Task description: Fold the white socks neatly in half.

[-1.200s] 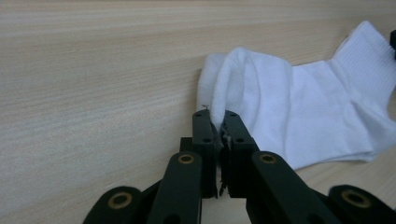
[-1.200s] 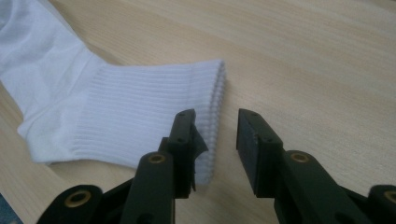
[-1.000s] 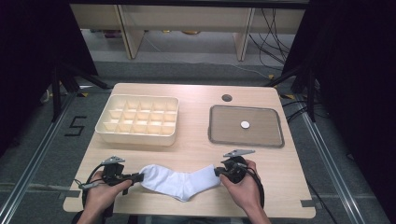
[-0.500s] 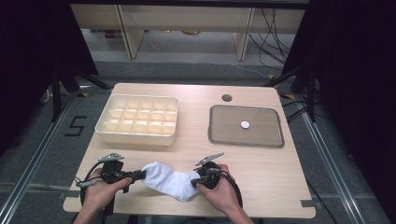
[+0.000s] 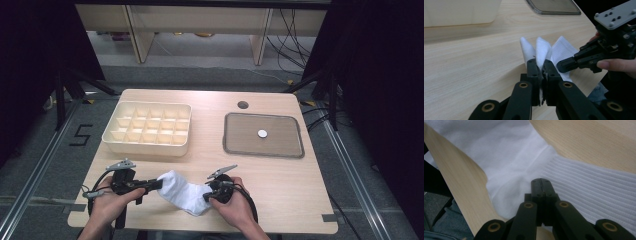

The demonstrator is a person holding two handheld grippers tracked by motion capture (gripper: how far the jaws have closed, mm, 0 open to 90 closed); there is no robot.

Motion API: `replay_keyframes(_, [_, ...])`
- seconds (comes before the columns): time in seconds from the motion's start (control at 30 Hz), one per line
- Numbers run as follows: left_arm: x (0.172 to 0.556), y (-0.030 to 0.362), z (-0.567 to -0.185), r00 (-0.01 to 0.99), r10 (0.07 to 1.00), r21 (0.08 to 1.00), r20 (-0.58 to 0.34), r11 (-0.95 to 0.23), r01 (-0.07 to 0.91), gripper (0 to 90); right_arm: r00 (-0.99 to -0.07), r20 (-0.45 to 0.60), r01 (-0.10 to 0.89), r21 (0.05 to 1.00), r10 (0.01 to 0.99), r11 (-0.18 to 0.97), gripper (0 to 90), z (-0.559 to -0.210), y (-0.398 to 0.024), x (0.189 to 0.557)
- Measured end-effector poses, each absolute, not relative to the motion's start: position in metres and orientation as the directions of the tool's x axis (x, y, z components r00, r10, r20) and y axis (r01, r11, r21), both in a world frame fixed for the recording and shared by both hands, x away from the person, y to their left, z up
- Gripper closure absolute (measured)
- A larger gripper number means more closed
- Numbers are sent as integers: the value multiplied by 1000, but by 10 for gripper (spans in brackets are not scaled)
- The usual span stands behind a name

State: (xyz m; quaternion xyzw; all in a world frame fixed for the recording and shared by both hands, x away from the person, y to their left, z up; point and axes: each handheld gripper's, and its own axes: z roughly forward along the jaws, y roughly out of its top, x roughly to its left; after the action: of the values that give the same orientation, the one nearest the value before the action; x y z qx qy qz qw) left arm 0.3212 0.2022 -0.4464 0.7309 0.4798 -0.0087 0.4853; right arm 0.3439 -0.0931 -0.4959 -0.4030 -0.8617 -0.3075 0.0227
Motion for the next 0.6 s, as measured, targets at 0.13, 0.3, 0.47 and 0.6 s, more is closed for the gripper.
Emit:
replay_keyframes(0.13, [321,199,-442,558,682,708,-473,-82,701,853,-681,282,701,515,675,492,900,-496,-92,344])
replay_keyframes(0.3, [322,194,-439,567,670,708,-479,-86,701,853,-668,297,717,502,682,483,900,-496,-89,343])
replay_keyframes(0.47, [324,192,-439,569,667,707,-482,-88,702,852,-687,294,692,545,665,473,900,-492,-92,345])
replay_keyframes(0.6, [324,191,-440,568,666,704,-484,-89,704,852,-640,295,706,589,710,392,900,-472,-116,349])
